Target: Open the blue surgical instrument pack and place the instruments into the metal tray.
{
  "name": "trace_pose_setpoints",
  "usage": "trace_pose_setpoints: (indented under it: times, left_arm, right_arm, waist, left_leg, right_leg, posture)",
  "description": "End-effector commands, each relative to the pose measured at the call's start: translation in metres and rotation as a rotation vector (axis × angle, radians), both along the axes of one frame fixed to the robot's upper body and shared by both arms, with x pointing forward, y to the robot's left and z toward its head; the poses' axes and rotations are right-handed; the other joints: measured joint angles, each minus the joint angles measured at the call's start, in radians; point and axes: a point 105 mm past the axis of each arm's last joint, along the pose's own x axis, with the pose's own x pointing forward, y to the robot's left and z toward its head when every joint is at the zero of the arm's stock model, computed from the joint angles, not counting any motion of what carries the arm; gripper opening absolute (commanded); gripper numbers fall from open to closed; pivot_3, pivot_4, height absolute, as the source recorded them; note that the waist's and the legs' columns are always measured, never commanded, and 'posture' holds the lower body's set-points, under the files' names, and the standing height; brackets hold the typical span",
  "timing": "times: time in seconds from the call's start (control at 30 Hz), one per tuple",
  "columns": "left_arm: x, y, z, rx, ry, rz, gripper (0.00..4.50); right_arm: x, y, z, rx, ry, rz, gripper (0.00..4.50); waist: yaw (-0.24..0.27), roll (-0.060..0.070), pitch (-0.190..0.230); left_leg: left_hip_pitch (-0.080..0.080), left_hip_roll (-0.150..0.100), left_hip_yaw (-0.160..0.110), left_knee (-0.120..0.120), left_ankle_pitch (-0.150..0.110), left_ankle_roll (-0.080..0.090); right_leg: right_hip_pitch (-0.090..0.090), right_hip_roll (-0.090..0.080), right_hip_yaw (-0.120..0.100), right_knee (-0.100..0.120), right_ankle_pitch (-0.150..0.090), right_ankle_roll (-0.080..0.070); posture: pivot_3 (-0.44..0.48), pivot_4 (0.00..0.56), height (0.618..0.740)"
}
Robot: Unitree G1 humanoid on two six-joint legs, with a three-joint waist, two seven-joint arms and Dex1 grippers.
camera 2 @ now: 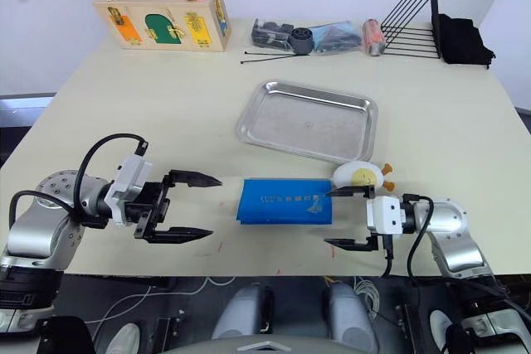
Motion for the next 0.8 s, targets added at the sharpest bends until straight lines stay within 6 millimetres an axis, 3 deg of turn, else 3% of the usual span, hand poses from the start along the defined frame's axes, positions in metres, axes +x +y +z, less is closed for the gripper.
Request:
trace_pose_setpoints:
  times: [0.03, 0.4, 0.43, 0.47, 0.5, 0.8]
  left_arm:
    - [-0.006, -0.003, 0.013, -0.003, -0.037, -0.031, 4.47]
    - [-0.014, -0.009, 0.023, -0.031, -0.030, -0.095, 4.47]
    - [-0.015, -0.010, 0.024, -0.036, -0.018, -0.105, 4.50]
    - [-0.016, -0.010, 0.025, -0.038, -0.010, -0.113, 4.50]
    - [-0.018, -0.010, 0.026, -0.042, 0.003, -0.119, 4.50]
    - [-0.017, -0.012, 0.026, -0.045, 0.019, -0.120, 4.50]
  right_arm:
    - [0.008, 0.005, 0.007, 0.024, -0.085, -0.016, 4.50]
    - [0.019, 0.020, -0.001, 0.024, -0.161, 0.001, 4.50]
    - [0.019, 0.021, -0.001, 0.027, -0.160, 0.003, 4.10]
    - [0.019, 0.021, -0.001, 0.029, -0.157, 0.006, 4.10]
    - [0.019, 0.021, -0.002, 0.027, -0.156, 0.008, 3.78]
    - [0.021, 0.019, -0.010, -0.014, -0.180, 0.035, 0.60]
  waist:
    - [0.000, 0.000, 0.000]
    - [-0.001, 0.000, 0.000]
    - [-0.001, 0.000, 0.000]
    - [-0.001, 0.000, 0.000]
    - [-0.001, 0.000, 0.000]
    - [-0.002, 0.000, 0.000]
  left_leg:
    - [0.000, 0.000, 0.000, 0.000, 0.000, 0.000]
    - [0.000, 0.000, 0.000, 0.000, 0.000, 0.000]
    - [0.000, 0.000, 0.000, 0.000, 0.000, 0.000]
    - [0.000, 0.000, 0.000, 0.000, 0.000, 0.000]
    - [0.000, 0.000, 0.000, 0.000, 0.000, 0.000]
    - [0.001, 0.000, 0.000, 0.000, 0.000, 0.000]
  right_leg:
    - [0.000, 0.000, 0.000, 0.000, 0.000, 0.000]
    - [0.000, 0.000, 0.000, 0.000, 0.000, 0.000]
    - [0.000, 0.000, 0.000, 0.000, 0.000, 0.000]
    - [0.000, 0.000, 0.000, 0.000, 0.000, 0.000]
    - [0.000, 0.000, 0.000, 0.000, 0.000, 0.000]
    - [0.000, 0.000, 0.000, 0.000, 0.000, 0.000]
  posture:
    - [0.000, 0.150, 0.740]
    - [0.000, 0.150, 0.740]
    - [0.000, 0.150, 0.740]
    - [0.000, 0.150, 0.740]
    - [0.000, 0.150, 0.740]
    - [0.000, 0.150, 0.740]
